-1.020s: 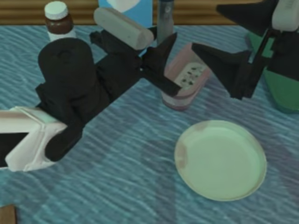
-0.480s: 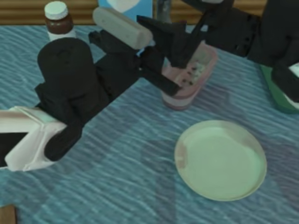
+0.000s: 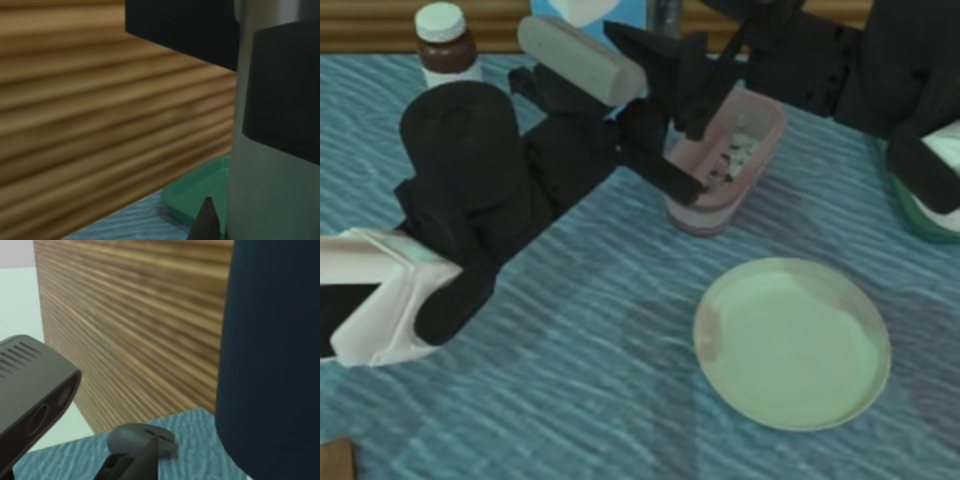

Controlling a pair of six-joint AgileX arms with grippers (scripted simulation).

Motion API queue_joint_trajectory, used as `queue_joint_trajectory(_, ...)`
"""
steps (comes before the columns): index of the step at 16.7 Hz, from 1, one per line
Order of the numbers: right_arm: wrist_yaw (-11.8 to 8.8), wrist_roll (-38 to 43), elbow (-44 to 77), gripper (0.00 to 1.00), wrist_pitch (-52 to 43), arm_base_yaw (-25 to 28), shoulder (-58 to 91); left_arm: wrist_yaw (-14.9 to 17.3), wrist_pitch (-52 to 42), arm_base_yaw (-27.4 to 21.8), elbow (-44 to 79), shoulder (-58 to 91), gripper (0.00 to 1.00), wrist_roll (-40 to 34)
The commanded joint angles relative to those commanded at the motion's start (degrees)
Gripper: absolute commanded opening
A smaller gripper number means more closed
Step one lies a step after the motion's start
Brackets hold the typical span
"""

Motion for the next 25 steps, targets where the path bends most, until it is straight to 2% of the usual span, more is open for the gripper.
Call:
queue_joint_trajectory(10, 0.00, 0.00, 0.00, 0.02, 0.00, 0.00, 0.00, 0.00, 0.00, 0.00, 0.00, 0.00, 0.00, 0.00)
queue_joint_trajectory(19, 0.00, 0.00, 0.00, 0.00, 0.00, 0.00, 0.00, 0.00, 0.00, 0.00, 0.00, 0.00, 0.00, 0.00)
queue_joint_trajectory(25, 0.00, 0.00, 0.00, 0.00, 0.00, 0.00, 0.00, 0.00, 0.00, 0.00, 0.00, 0.00, 0.45, 0.00)
